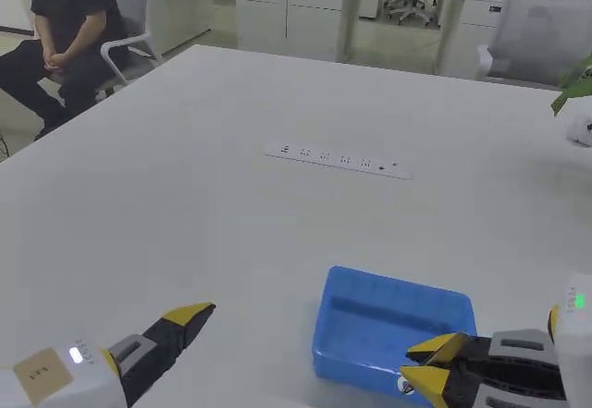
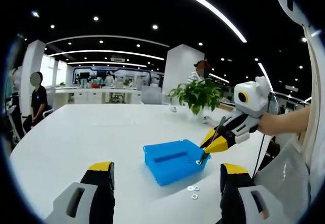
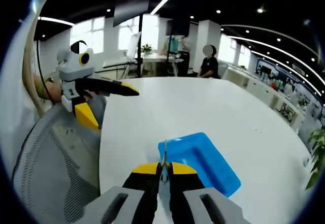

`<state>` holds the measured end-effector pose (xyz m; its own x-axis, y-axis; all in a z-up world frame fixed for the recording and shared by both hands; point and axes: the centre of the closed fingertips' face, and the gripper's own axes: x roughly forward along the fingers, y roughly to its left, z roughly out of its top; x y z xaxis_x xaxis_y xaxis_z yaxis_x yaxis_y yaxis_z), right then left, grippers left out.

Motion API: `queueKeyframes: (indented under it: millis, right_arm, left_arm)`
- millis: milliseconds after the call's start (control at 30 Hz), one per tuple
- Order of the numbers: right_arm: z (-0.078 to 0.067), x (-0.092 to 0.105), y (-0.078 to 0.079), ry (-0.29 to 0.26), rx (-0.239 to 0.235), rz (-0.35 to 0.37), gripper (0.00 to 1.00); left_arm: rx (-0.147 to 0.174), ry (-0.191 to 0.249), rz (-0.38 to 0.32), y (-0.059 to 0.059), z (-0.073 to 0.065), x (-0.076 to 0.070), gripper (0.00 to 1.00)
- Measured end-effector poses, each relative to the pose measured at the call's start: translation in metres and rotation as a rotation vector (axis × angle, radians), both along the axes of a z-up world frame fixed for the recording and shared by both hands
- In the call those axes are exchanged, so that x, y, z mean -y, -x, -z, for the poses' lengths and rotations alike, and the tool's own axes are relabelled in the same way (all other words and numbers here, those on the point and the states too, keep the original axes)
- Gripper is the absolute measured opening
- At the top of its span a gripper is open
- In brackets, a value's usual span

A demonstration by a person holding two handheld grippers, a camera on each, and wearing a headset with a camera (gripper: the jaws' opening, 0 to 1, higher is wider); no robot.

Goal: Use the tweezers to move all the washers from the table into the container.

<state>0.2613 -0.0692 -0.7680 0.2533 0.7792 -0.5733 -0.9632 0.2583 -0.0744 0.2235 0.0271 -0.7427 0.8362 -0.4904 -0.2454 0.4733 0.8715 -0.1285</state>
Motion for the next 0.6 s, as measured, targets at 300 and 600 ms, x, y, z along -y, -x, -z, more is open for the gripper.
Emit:
queueKeyframes:
  millis: [300,600]
  right_arm:
    - [-0.004,0.008,-0.028,-0.073,-0.048,0.091,0.03]
    - [0.006,0.017,-0.058,-0.118,-0.142,0.189,0.03]
  left_arm:
    - [-0.007,-0.011,0.005,0.000,0.002,0.000,0.87]
    - [-0.018,-0.013,0.015,0.001,0.004,0.002,0.87]
